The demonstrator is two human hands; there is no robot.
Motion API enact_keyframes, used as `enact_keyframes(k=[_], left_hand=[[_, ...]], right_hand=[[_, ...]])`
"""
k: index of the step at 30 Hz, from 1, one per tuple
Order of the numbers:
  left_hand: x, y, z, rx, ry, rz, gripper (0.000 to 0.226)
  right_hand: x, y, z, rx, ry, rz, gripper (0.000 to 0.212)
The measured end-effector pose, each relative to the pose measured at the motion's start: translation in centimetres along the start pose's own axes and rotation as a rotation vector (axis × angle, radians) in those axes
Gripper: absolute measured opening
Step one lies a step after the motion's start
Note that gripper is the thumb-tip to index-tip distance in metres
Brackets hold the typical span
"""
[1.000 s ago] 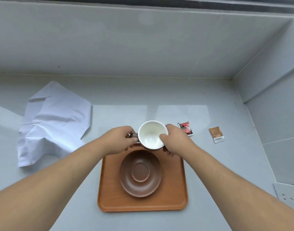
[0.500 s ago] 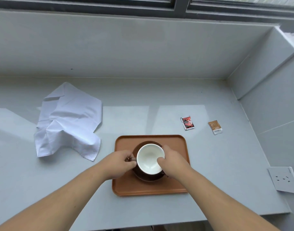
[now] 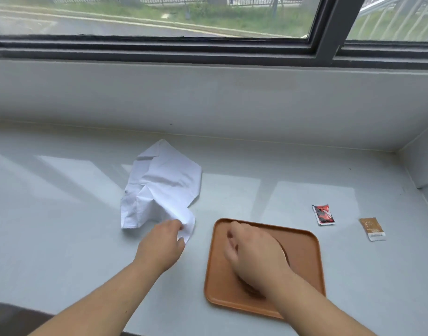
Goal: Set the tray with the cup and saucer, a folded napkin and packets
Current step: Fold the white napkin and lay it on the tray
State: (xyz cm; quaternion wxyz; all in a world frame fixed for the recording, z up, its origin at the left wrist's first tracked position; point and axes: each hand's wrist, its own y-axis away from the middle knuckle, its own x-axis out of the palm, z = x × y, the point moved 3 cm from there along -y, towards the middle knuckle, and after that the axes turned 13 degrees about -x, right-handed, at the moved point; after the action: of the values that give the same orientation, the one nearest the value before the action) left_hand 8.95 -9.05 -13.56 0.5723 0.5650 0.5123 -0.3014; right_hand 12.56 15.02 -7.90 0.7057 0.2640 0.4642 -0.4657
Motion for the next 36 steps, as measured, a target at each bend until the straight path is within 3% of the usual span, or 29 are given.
enact_keyframes(k=[3,9,12,14,17,20,22,25,28,31,36], left_hand=[[-1.5,-1.8,3.9,0.008,-0.157,-0.05,0.043],[-2.6,-7.3,9.8,0.16,-0.387,-0.207,0.062],[-2.3,-10.1,11.2,0.265,-0.444,-0.227,0.057],[-1.9,-11.6,11.9,0.346,-0.461,-0.167,0.039],[-2.1,-13.1,12.6,0.34,-0.325,-0.134,0.019],[-2.7,-13.5,12.8,0.282,-0.092,-0.115,0.027],[-4.0,-13.1,12.6,0.273,0.027,-0.091,0.026],[-6.6,-11.9,12.4,0.299,0.112,-0.053,0.022],[-9.9,-11.3,12.5,0.343,0.086,-0.17,0.015],[-12.9,-11.8,12.7,0.306,-0.044,-0.26,0.011],[-19.2,-14.1,13.0,0.125,-0.034,-0.349,0.012]], right_hand=[[4.3,-4.1,5.3,-0.134,-0.067,0.17,0.023],[13.0,-11.9,7.4,-0.068,0.072,0.282,0.041],[15.1,-14.1,6.6,0.024,0.193,0.294,0.043],[15.9,-15.0,6.6,0.058,0.248,0.318,0.044],[16.4,-15.3,7.3,0.088,0.316,0.325,0.044],[16.8,-15.2,8.5,0.111,0.352,0.339,0.056],[16.7,-15.6,8.9,0.122,0.406,0.357,0.052],[15.1,-16.4,9.3,0.122,0.409,0.341,0.021],[11.3,-17.8,9.9,0.115,0.28,0.18,0.006],[4.6,-20.1,10.9,0.085,0.084,-0.05,0.018],[-7.7,-22.6,9.7,-0.081,0.278,-0.127,0.02]])
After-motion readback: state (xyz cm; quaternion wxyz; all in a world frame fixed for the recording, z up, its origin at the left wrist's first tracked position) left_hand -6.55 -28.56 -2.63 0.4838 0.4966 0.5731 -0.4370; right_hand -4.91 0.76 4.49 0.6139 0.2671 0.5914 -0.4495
